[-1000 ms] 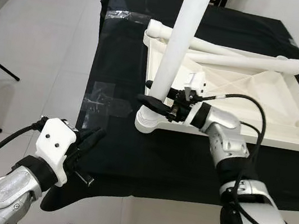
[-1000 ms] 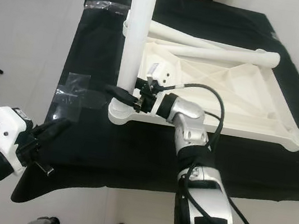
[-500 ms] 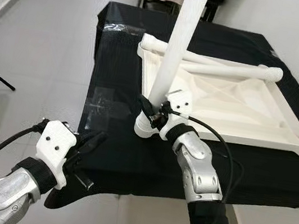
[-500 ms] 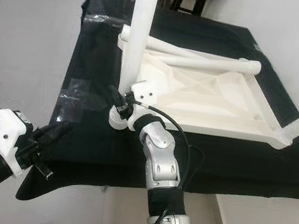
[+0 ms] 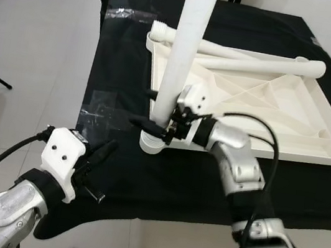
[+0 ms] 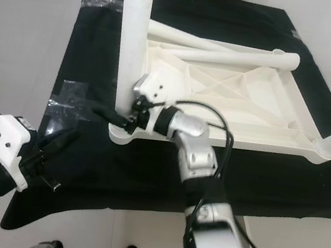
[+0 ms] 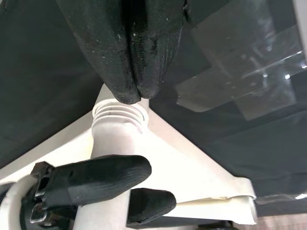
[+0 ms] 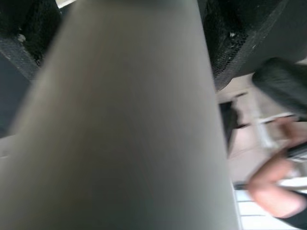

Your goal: Building children table

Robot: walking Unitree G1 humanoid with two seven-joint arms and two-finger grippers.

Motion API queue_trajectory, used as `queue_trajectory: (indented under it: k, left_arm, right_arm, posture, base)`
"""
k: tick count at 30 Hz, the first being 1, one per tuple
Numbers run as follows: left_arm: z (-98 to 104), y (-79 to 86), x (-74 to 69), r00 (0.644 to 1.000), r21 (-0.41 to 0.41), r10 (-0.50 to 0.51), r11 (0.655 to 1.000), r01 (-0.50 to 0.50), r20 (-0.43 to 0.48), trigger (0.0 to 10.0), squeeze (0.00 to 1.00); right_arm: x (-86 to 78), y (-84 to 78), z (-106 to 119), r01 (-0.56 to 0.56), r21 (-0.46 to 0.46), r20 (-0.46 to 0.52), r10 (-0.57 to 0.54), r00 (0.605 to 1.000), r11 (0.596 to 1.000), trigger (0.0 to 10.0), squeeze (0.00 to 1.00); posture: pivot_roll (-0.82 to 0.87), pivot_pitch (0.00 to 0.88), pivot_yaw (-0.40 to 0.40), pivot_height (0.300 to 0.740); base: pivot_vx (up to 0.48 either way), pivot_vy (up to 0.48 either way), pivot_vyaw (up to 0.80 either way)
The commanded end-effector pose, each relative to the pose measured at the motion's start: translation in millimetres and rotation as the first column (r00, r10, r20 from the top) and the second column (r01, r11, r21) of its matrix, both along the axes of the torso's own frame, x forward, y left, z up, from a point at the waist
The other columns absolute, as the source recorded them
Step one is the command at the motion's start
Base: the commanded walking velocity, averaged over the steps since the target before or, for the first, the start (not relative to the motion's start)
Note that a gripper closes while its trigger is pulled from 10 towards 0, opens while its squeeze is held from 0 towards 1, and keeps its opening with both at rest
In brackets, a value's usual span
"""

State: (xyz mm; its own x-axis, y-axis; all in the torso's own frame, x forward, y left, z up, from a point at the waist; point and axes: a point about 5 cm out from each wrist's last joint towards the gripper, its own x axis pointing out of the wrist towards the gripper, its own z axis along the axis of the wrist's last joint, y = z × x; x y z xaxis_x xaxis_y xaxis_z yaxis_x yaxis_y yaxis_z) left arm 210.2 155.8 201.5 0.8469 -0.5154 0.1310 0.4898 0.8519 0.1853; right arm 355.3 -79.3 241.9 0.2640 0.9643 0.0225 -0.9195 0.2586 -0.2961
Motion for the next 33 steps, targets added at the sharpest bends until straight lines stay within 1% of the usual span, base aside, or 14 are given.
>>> queue_trajectory:
  k: [1,4,5,6,7,17,24,25,26,27,29,30,31,33]
  left_arm:
    - [-2,-0.8,-2.6,1.0,0.012,-0.006,1.0,0.006,-0.011,10.0,0.0]
    - [-1,-0.3,-3.0,1.0,0.012,-0.004,1.0,0.004,-0.009,10.0,0.0]
    - [-1,-0.3,-3.2,1.0,0.014,-0.004,1.0,0.004,-0.01,10.0,0.0]
    - [-1,-0.3,-3.2,1.0,0.014,-0.004,1.0,0.004,-0.01,10.0,0.0]
    - [-1,-0.7,-3.5,1.0,0.016,-0.008,1.0,0.008,-0.012,10.0,0.0]
    - [1,-0.9,-6.0,1.0,0.025,-0.024,0.999,0.024,-0.011,10.0,0.0]
    - [1,2.0,-6.2,1.0,0.031,-0.017,0.999,0.017,-0.009,10.0,0.0]
    - [1,3.2,-6.1,1.0,0.032,-0.017,0.999,0.017,-0.01,10.0,0.0]
    - [1,3.2,-6.1,1.0,0.032,-0.017,0.999,0.017,-0.01,10.0,0.0]
    - [1,4.4,-5.7,1.0,0.033,-0.017,0.999,0.018,-0.011,10.0,0.0]
    - [1,4.4,-5.7,1.0,0.033,-0.017,0.999,0.018,-0.011,10.0,0.0]
    - [1,5.5,-4.6,1.0,0.034,-0.018,0.999,0.018,-0.012,10.0,0.0]
    - [1,5.5,-4.6,1.0,0.034,-0.018,0.999,0.018,-0.012,10.0,0.0]
    - [0,3.9,-3.1,0.999,0.032,-0.028,0.999,0.029,-0.016,10.0,0.0]
  right_arm:
    - [0.9,-3.4,-1,-0.045,-0.003,-0.011,0.044,0.999,0.999,10.0,0.0]
    - [7.7,-4.0,9,-0.1,0.001,-0.023,0.1,0.995,0.995,9.0,0.0]
    - [10.9,-4.0,14,-0.121,0.009,-0.033,0.122,0.992,0.993,3.8,0.0]
    - [10.9,-4.0,14,-0.121,0.009,-0.033,0.122,0.992,0.993,3.8,0.0]
    - [12.5,-4.3,15,-0.129,0.011,-0.041,0.129,0.991,0.992,0.0,0.0]
    - [17.3,-8.0,10,-0.171,-0.032,-0.081,0.168,0.983,0.985,0.0,0.0]
    - [26.9,-26.6,-25,0.193,-0.059,-0.106,-0.199,0.974,0.979,0.0,0.0]
    - [33.8,-33.9,-44,0.57,-0.044,-0.129,-0.571,0.811,0.82,0.0,0.0]
    - [33.8,-33.9,-44,0.57,-0.044,-0.129,-0.571,0.811,0.82,0.0,0.0]
    - [25.7,-42.5,-64,0.808,-0.045,-0.161,-0.803,0.574,0.587,0.0,0.0]
    - [25.7,-42.5,-64,0.808,-0.045,-0.161,-0.803,0.574,0.587,0.0,0.0]
    - [1.4,-31.6,-82,0.822,-0.071,-0.195,-0.816,0.544,0.565,0.0,0.0]
    - [1.4,-31.6,-82,0.822,-0.071,-0.195,-0.816,0.544,0.565,0.0,0.0]
    - [-17.5,-5.1,-89,0.706,-0.073,-0.191,-0.704,0.684,0.705,0.0,0.0]
  posture:
    - [0.15,0.25,-0.124,0.74]
    - [0.16,0.251,-0.125,0.74]
    - [0.16,0.251,-0.125,0.74]
    - [0.16,0.251,-0.125,0.74]
    - [0.16,0.251,-0.125,0.74]
    - [0.17,0.256,-0.127,0.74]
    - [0.14,0.251,-0.137,0.74]
    - [0.13,0.246,-0.141,0.74]
    - [0.13,0.246,-0.141,0.74]
    - [0.12,0.246,-0.138,0.74]
    - [0.12,0.246,-0.138,0.74]
    - [0.14,0.263,-0.116,0.74]
    - [0.14,0.263,-0.116,0.74]
    - [0.12,0.229,-0.116,0.74]
  base:
    - [0.0,0.0,0.0]
    - [0.0,0.0,0.0]
    - [0.0,0.0,0.0]
    - [0.0,0.0,0.0]
    - [0.0,0.0,0.0]
    - [0.0,0.0,0.0]
    - [0.0,0.0,0.0]
    - [0.0,0.0,0.0]
    - [0.0,0.0,0.0]
    - [0.0,0.0,0.0]
    - [0.0,0.0,0.0]
    - [0.0,0.0,0.0]
    - [0.0,0.0,0.0]
    - [0.0,0.0,0.0]
